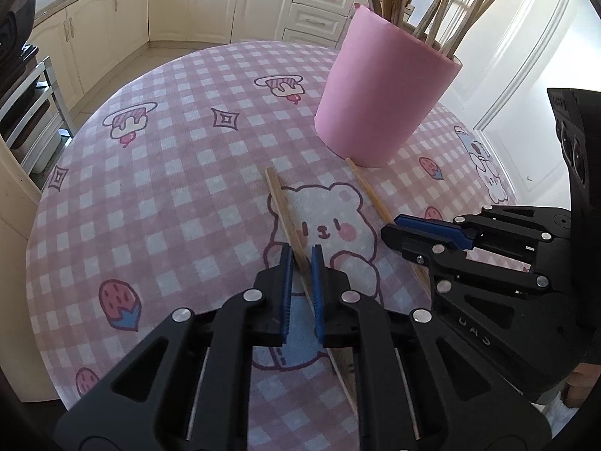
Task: Organize utensils
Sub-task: 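Close the left tool on a chopstick while the right tool grasps the other, then lift both held chopsticks upright and raise them over the pink cup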
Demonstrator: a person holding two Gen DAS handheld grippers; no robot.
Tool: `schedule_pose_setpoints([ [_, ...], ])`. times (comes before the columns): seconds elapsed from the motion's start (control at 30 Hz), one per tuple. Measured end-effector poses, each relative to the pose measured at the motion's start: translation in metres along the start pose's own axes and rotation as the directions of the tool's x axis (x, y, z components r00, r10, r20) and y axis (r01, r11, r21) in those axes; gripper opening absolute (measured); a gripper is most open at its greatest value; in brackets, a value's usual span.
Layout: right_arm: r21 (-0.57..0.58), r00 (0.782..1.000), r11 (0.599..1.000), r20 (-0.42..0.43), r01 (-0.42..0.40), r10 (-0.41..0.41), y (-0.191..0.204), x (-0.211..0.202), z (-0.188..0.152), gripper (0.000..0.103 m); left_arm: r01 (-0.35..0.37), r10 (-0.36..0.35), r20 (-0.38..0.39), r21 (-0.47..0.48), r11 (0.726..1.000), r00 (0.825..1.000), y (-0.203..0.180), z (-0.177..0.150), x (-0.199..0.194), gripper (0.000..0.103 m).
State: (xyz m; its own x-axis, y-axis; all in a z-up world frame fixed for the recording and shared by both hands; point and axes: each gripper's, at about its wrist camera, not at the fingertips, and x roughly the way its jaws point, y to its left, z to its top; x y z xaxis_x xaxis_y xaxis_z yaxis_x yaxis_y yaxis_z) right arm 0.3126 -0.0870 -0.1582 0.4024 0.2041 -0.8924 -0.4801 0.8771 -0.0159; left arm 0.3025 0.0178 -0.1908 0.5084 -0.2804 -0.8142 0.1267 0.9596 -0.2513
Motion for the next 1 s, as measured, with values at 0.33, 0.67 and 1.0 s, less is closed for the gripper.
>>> schedule_pose_setpoints([
  [0.33,0.021,0.999,1.000,0.041,-0.022,0.021,0.015,-0.005,-0.001,0.004,0.044,-0.045,0.028,0.014,0.999,0.999,0.006,-0.003,-0.021,0.006],
  [0.67,0.053,0.988,0.995,0.137,-0.082,0.074,0.017,-0.033,-0.004,0.004,0.066,-0.070,0.101,0.040,0.997,0.992,0.009,0.003,-0.056,0.006],
  [1.0,0.079,0.951,0.983,0.276,-0.164,0.136,0.005,-0.076,-0.003,0.004,0.116,-0.131,0.201,0.084,0.990,0.971,0.000,0.015,-0.111,0.006],
])
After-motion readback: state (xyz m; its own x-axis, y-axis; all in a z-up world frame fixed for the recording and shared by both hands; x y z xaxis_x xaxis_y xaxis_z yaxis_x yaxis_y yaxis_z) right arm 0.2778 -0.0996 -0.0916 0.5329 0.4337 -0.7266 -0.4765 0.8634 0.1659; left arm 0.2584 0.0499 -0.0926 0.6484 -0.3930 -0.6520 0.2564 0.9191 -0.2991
